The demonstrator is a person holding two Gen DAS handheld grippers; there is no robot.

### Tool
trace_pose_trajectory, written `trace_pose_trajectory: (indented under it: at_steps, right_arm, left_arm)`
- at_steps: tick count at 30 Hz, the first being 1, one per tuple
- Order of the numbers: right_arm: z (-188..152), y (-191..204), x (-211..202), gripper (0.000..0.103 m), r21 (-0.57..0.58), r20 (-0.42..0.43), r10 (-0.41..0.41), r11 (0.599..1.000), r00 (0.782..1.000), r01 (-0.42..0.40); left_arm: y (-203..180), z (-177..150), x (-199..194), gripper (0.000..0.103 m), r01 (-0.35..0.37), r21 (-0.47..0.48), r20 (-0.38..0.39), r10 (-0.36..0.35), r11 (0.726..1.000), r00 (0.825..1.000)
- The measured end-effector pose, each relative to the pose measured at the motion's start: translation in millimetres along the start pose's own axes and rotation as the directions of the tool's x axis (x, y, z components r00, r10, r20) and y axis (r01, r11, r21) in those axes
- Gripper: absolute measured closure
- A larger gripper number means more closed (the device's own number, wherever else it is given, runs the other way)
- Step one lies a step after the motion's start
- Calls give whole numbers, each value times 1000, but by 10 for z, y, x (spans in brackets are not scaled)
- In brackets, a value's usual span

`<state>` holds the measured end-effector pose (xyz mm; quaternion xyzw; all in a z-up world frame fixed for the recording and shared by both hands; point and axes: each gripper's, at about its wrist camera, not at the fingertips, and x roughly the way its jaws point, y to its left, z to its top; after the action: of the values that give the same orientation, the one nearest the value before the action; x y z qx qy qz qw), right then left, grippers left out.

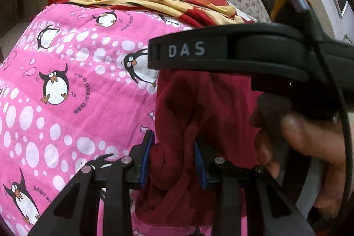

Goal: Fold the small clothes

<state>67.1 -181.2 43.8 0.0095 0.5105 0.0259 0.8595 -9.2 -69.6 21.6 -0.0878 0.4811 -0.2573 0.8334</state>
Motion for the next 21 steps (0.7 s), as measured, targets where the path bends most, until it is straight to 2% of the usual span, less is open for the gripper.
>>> trace_pose_trajectory:
  at_steps: [2,3,5,6,8,11,12,13,14,17,21]
  right_arm:
    - [-17,-31,-18,22,4,17,-14,1000,1000,14]
    - [-39,-77,-42,33,5,28,-18,1000,999,18]
    - [-79,-181,-97,44,28,42,30,999,999,-31]
    - [-90,-243,-117,51,49,45,59,997,997,-61]
    - [-128,-362,-154,55,94,61,124,987,990,-129]
    - [-156,-433,-175,58,129,78,173,975,982,-182]
    - [-165,-445,-186,59,134,83,182,972,980,-192]
    - [-176,-454,-205,59,135,90,188,971,978,-199]
    - [-184,-453,-220,60,133,93,191,970,977,-203]
    - [-205,-443,-293,61,130,106,193,970,975,-206]
    - [-236,-524,-511,62,129,143,204,966,969,-223]
  left_arm:
    - [10,-13,-10,64,-2,14,-3,2,1000,1000]
    - [22,-28,-22,61,-3,21,-4,3,1000,1000]
    - [81,-54,-40,49,-2,15,-10,2,1000,1000]
    - [119,-70,-43,47,6,1,-13,-6,1000,1000]
    - [168,-101,-53,38,11,-24,-11,-12,1000,1000]
    - [204,-150,-47,36,10,-42,-10,-10,999,1000]
    - [199,-158,-43,37,9,-42,-16,-10,999,1000]
    - [178,-161,-46,46,13,-35,-23,-14,999,1000]
    - [153,-159,-57,61,23,-24,-26,-24,999,999]
    - [13,-143,-140,71,-1,35,-20,1,999,1000]
    - [-157,-129,-330,74,37,60,-14,-36,998,999]
